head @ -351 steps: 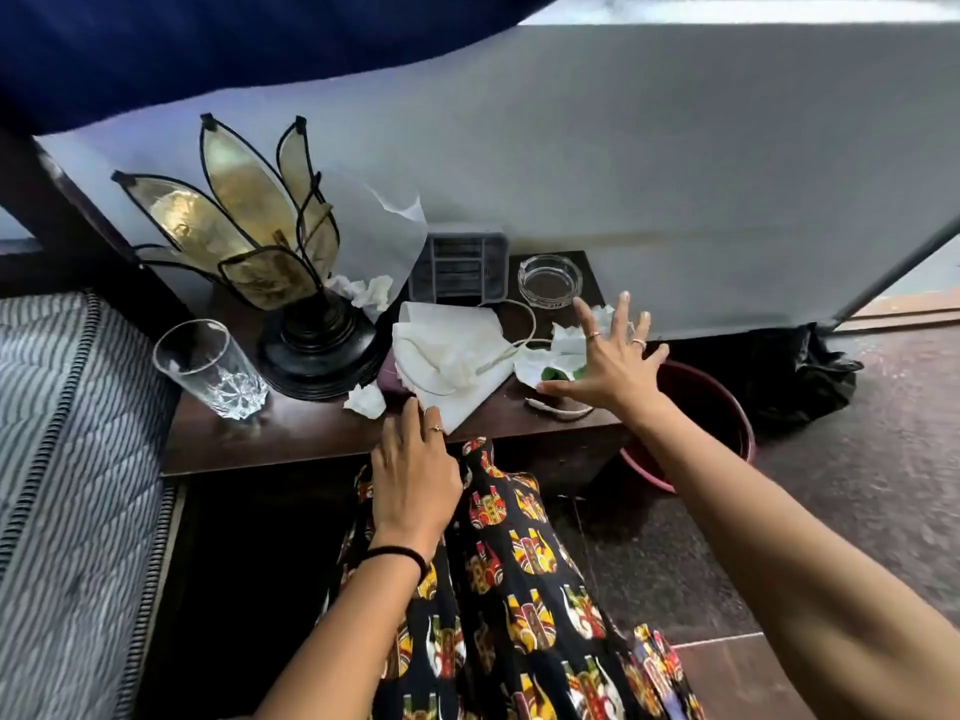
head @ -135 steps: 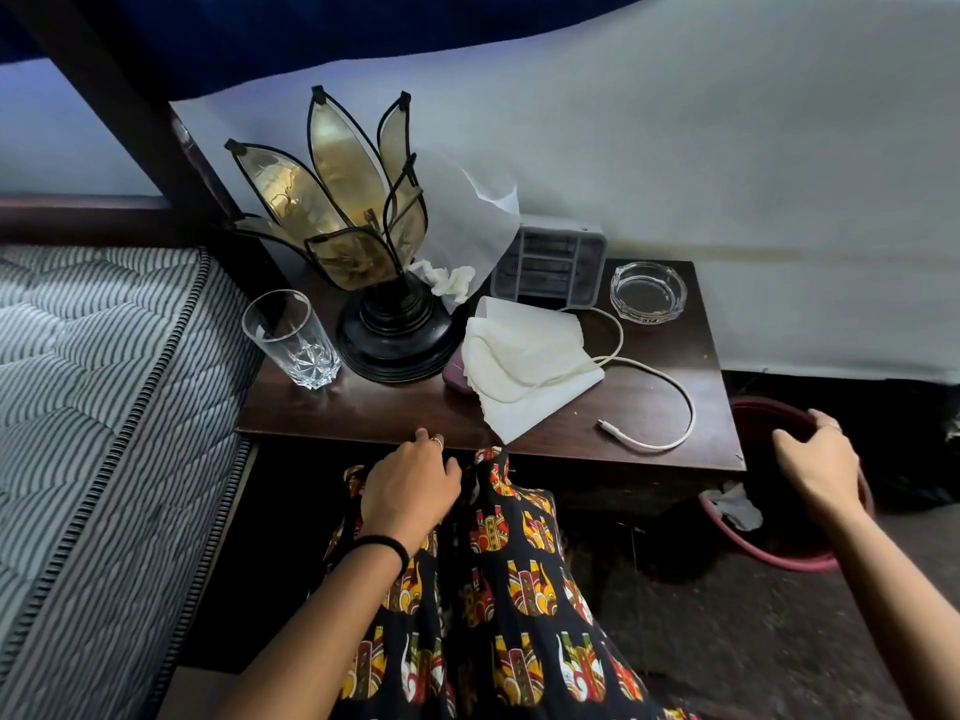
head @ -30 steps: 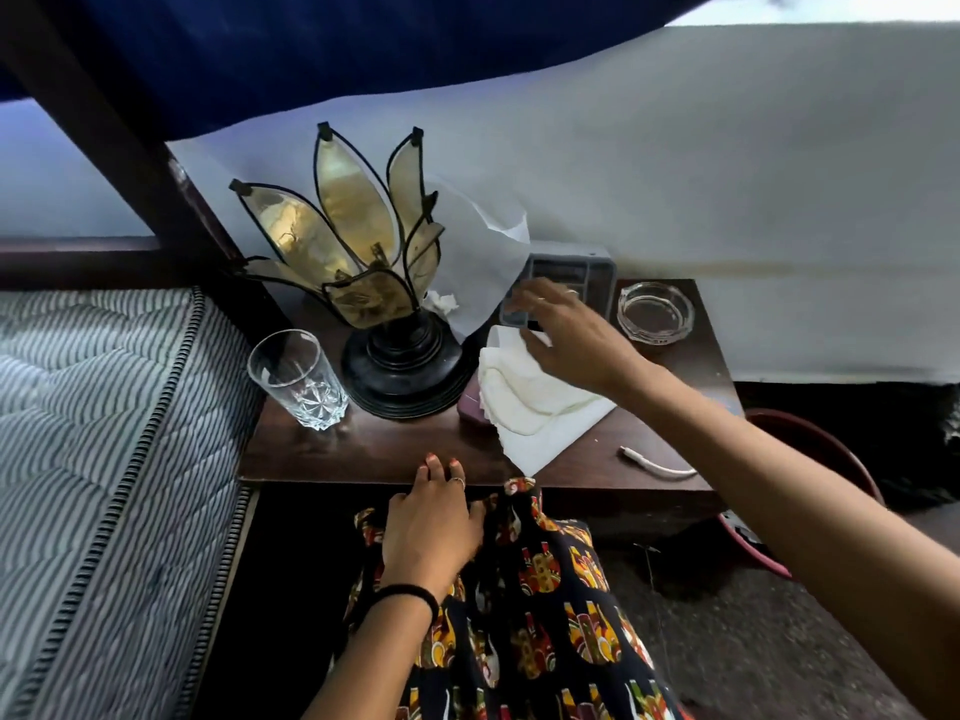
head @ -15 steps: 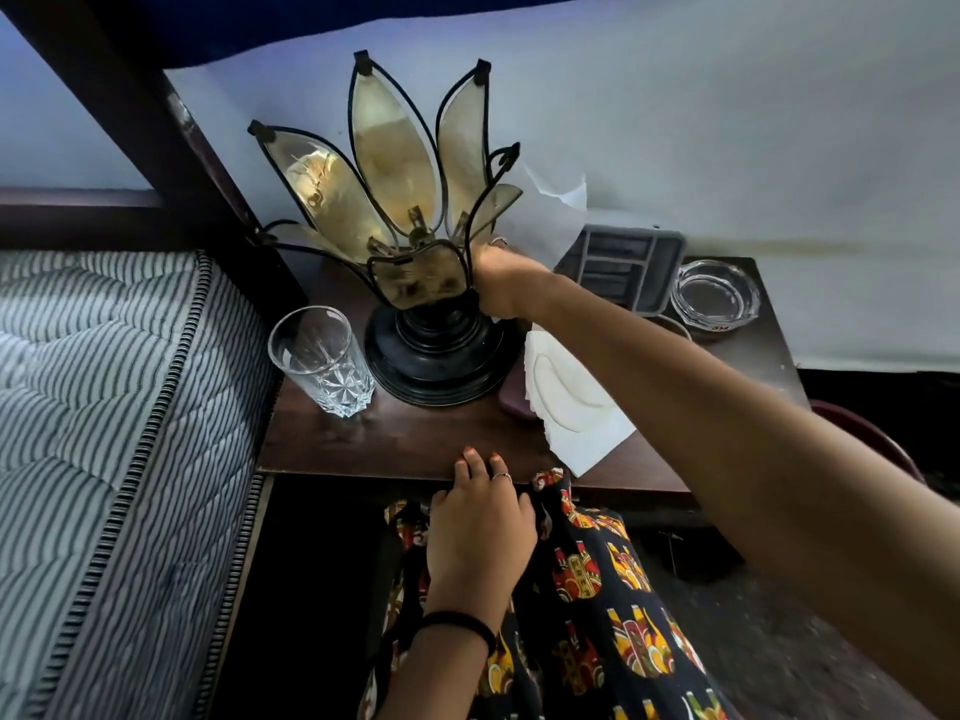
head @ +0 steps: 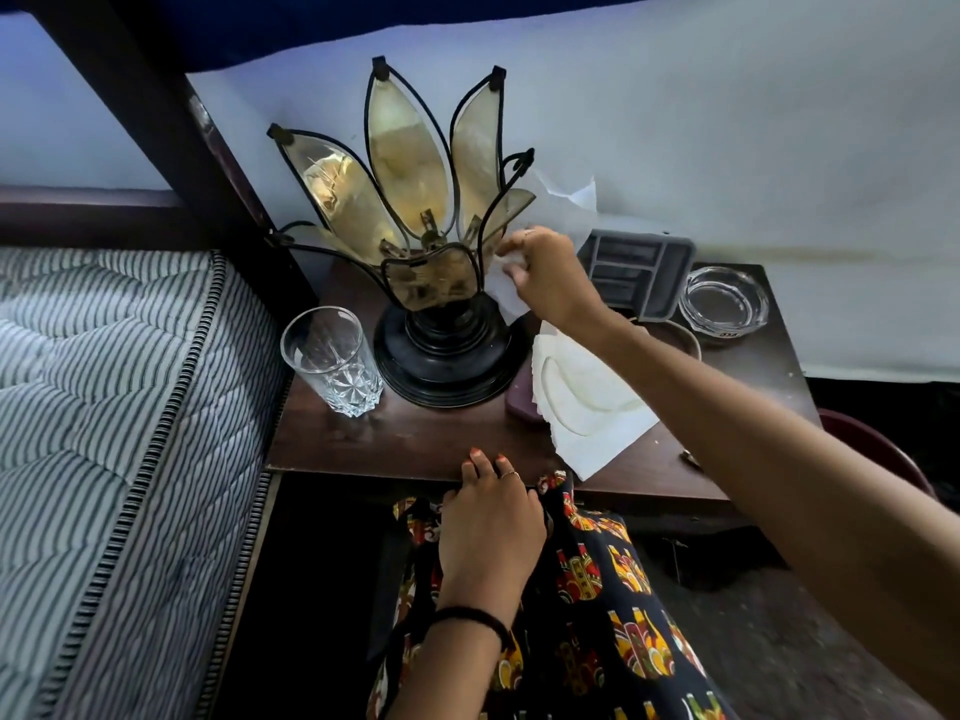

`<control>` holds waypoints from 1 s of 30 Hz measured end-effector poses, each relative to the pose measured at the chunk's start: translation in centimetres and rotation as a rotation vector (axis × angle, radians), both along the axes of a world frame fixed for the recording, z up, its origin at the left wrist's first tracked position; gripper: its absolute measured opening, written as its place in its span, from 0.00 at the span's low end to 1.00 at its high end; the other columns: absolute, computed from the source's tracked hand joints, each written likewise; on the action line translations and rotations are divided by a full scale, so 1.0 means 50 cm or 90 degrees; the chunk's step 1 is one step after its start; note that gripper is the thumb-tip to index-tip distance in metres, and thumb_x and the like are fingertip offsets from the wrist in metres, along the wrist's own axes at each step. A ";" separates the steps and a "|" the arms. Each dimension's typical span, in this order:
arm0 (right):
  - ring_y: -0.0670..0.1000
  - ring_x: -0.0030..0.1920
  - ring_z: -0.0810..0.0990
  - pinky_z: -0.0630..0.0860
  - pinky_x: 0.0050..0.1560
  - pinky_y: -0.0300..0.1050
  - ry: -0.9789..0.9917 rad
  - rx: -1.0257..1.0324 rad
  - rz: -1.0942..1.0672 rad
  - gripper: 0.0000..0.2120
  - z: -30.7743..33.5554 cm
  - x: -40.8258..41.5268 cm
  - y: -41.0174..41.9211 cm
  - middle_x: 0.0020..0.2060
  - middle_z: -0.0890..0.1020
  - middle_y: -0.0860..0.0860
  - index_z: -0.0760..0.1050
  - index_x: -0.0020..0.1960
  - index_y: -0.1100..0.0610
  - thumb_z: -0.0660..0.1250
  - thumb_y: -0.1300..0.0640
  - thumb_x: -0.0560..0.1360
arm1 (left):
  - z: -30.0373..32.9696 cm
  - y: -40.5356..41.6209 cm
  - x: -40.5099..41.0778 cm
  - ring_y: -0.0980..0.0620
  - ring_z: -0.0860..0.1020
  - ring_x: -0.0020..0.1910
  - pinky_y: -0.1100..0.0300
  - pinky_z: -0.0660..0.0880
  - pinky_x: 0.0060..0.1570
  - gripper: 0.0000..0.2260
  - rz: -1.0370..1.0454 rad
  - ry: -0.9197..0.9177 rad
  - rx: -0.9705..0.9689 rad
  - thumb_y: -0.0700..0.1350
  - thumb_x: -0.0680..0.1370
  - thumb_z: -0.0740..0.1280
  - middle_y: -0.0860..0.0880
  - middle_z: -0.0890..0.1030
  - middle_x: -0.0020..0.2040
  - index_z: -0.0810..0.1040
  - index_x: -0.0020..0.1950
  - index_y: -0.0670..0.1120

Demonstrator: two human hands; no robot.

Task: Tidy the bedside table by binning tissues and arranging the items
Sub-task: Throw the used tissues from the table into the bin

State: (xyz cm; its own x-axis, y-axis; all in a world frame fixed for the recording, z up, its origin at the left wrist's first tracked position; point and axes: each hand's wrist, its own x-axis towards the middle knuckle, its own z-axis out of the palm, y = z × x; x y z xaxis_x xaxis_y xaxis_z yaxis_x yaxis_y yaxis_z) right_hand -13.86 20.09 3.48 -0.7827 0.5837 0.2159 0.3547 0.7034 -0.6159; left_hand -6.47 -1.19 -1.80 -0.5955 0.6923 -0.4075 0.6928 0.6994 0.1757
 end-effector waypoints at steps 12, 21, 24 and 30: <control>0.51 0.39 0.79 0.74 0.40 0.35 0.112 -0.030 -0.190 0.05 0.032 0.437 0.063 0.45 0.83 0.58 0.80 0.48 0.62 0.70 0.66 0.71 | 0.017 -0.006 0.013 0.45 0.61 0.74 0.49 0.71 0.63 0.26 0.011 0.007 0.005 0.52 0.80 0.55 0.39 0.58 0.76 0.58 0.76 0.42; 0.63 0.50 0.81 0.73 0.55 0.50 -0.080 -0.017 -0.432 0.07 -0.064 0.719 0.117 0.47 0.82 0.67 0.81 0.48 0.66 0.69 0.65 0.72 | 0.022 -0.002 0.029 0.45 0.60 0.74 0.49 0.71 0.64 0.26 0.018 0.040 -0.026 0.50 0.80 0.56 0.40 0.56 0.77 0.56 0.76 0.42; 0.64 0.51 0.81 0.73 0.56 0.53 -0.119 -0.056 -0.472 0.08 -0.092 0.759 0.120 0.47 0.82 0.68 0.81 0.49 0.68 0.68 0.65 0.73 | 0.021 0.002 0.034 0.44 0.60 0.74 0.50 0.71 0.64 0.26 0.027 0.048 -0.032 0.50 0.81 0.55 0.40 0.57 0.77 0.56 0.76 0.42; 0.64 0.54 0.81 0.73 0.58 0.53 -0.155 -0.133 -0.519 0.09 -0.118 0.785 0.130 0.48 0.83 0.68 0.81 0.50 0.67 0.66 0.65 0.72 | 0.022 0.007 0.035 0.45 0.66 0.71 0.50 0.72 0.61 0.24 0.038 0.067 -0.031 0.50 0.80 0.54 0.41 0.60 0.76 0.60 0.75 0.43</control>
